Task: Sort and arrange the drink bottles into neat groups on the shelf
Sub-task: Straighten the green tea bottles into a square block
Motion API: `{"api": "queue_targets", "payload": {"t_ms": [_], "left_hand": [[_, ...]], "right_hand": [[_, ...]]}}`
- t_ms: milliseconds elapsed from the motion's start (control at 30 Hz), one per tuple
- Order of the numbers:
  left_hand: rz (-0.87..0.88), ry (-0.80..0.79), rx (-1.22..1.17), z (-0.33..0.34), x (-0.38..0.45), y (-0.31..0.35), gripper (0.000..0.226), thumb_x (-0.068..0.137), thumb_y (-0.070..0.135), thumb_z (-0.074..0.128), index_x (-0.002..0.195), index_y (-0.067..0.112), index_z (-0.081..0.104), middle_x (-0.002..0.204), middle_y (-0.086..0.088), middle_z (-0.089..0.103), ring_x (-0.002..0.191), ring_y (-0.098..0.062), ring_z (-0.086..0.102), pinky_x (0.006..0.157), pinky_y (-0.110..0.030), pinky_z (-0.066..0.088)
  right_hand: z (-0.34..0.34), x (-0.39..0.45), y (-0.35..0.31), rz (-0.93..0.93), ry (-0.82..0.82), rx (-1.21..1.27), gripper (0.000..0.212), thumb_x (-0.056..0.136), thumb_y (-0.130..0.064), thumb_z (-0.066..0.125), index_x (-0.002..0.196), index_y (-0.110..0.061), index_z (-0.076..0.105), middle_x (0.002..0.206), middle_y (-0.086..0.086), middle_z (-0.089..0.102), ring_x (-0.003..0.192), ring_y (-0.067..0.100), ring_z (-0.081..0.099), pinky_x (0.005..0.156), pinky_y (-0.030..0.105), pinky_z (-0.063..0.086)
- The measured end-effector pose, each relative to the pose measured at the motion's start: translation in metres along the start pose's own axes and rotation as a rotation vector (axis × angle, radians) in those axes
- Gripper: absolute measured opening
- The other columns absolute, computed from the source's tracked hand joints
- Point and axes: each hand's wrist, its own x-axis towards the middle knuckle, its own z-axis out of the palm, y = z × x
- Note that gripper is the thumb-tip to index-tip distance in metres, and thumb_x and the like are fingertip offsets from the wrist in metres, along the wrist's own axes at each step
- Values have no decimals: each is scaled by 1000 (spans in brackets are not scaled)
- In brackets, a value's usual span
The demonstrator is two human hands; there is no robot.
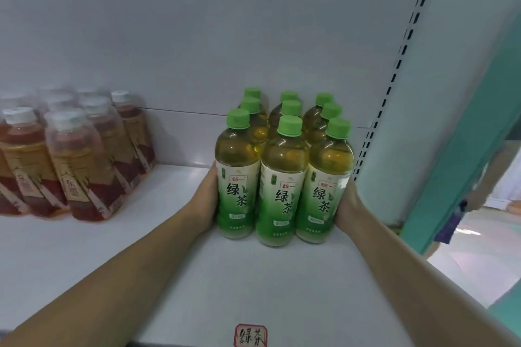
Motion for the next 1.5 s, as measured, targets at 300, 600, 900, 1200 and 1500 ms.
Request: {"api": "queue_targets", "payload": {"t_ms": [300,600,900,1200,1500], "left_hand": [[-1,-31,30,-7,8,-8,50,111,34,26,89,16,66,75,2,78,66,-11,75,56,-22,58],[-8,-65,68,-7,7,-7,50,111,33,25,89,16,66,74,2,78,66,-11,75,55,-21,57],[128,-75,107,-10,-11,2,67,104,64,15,119,35,73,128,2,72,119,-15,68,109,-43,48],[307,-156,493,-18,-40,-11,106,66,12,95,150,25,31,131,9,64,118,-3,65,86,-23,58],[462,82,635,-7,-37,-32,126,45,33,102,148,28,29,127,25,60,113,10,61,87,-15,54]], "right_hand": [[-3,12,11,5,52,71,67,105,-40,36,55,-22,75,74,6,76,65,22,73,69,35,56],[-5,11,10,6,55,66,68,106,-35,36,51,-21,73,68,4,75,62,21,72,64,31,57],[-6,-11,-2,-137,20,-51,55,101,-63,35,118,-28,74,125,3,73,119,24,67,106,49,48],[-11,-57,17,-329,-61,-409,108,58,-31,98,147,-34,36,132,-9,65,120,11,65,95,40,59],[5,-55,45,-474,172,-508,111,50,-37,99,143,-35,37,126,-18,64,117,5,64,97,45,57]]}}
